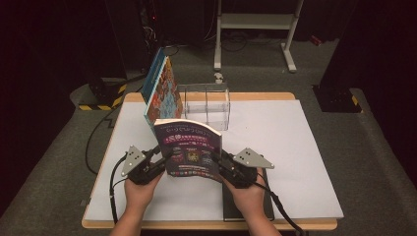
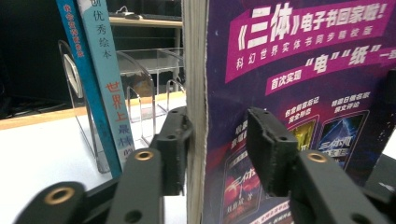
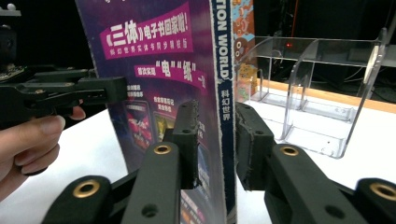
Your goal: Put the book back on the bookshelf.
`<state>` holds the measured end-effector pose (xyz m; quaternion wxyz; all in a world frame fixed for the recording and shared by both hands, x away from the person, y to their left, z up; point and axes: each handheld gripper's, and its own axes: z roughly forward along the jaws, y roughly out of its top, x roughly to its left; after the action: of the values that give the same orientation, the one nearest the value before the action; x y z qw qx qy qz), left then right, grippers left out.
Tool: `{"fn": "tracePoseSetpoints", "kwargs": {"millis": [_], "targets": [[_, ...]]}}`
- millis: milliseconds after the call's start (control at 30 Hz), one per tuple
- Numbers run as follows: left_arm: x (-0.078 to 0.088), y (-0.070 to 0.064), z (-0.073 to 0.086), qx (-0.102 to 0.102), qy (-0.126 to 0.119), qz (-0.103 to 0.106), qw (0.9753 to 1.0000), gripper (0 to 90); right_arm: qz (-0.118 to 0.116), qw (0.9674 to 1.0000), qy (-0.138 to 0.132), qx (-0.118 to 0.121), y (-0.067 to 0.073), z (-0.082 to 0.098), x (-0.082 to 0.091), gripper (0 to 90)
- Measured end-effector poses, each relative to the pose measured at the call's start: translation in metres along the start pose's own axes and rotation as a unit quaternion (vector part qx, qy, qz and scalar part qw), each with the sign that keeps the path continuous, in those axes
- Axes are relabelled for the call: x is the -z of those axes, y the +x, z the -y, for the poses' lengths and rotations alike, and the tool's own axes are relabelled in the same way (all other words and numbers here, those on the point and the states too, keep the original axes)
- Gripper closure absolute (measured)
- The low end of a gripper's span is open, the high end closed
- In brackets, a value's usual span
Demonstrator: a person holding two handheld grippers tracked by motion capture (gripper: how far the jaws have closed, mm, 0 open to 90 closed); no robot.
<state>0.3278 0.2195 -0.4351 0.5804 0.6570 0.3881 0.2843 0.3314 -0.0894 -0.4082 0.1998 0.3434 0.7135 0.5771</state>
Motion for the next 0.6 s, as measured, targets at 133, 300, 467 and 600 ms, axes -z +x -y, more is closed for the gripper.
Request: {"fn": "tracePoseSetpoints", "kwargs": {"millis": [133, 300, 467, 600], "targets": [[0.005, -0.003, -0.001, -0.002, 0.002, 0.004, 1.0, 51.9, -0.008, 1.0, 0.001, 0.005, 0.005, 0.004, 0.005, 59.1], [0.006, -0.005, -0.001, -0.007, 0.006, 0.005, 0.9999, 47.1, -0.027, 0.9996, -0.002, 0.011, 0.005, 0.005, 0.005, 47.0], [0.005, -0.005, -0.001, -0.003, 0.005, 0.007, 1.0, 46.5, -0.056, 0.9982, 0.0, 0.019, -0.004, -0.01, -0.011, 44.9], [0.006, -0.004, -0.002, -0.009, 0.013, 0.008, 0.9998, 46.4, -0.07, 0.9973, -0.002, 0.022, -0.004, -0.02, -0.017, 56.9]]}}
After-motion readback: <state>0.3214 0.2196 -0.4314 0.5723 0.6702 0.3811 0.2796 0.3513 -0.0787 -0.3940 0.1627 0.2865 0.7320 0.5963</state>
